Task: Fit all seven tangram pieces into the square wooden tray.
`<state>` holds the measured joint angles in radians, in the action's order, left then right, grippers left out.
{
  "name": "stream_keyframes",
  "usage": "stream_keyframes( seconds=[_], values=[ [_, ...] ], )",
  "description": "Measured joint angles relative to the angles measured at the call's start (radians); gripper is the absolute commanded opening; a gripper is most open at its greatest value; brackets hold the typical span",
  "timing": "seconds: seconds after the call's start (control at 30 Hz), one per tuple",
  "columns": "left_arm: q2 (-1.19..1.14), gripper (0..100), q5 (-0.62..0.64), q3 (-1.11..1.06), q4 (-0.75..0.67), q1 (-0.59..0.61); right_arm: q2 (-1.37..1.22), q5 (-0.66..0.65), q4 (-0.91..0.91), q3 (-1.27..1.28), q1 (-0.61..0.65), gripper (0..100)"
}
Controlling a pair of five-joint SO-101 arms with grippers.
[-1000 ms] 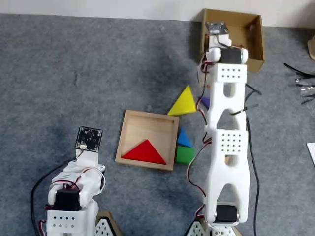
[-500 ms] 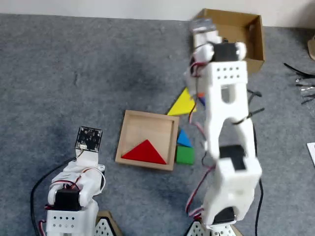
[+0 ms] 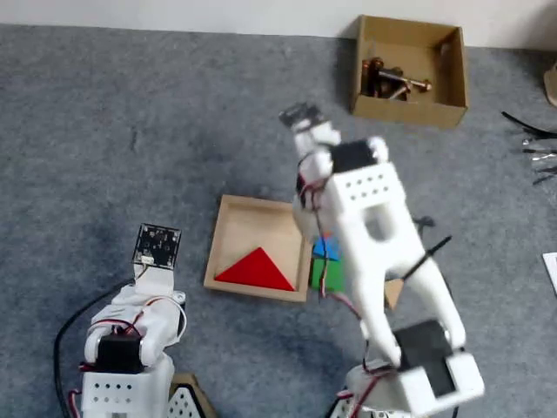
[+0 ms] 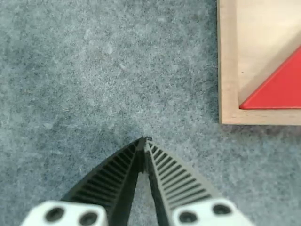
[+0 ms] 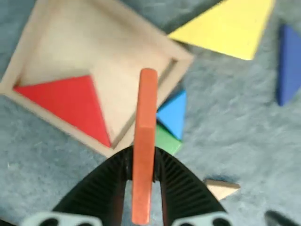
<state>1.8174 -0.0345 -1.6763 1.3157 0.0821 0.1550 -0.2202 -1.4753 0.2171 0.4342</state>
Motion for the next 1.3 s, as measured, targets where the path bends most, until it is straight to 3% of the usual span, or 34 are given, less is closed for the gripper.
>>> stream_keyframes(
  seconds=[0.37, 1.3],
  values=[
    [0.0, 1, 0.0, 0.0, 0.0, 0.0, 0.215, -0.002, 0.333, 0.439, 0.107, 0.9],
    [0.0, 1, 0.0, 0.0, 0.0, 0.0, 0.215, -0.002, 0.657, 0.667, 0.161, 1.0]
  ],
)
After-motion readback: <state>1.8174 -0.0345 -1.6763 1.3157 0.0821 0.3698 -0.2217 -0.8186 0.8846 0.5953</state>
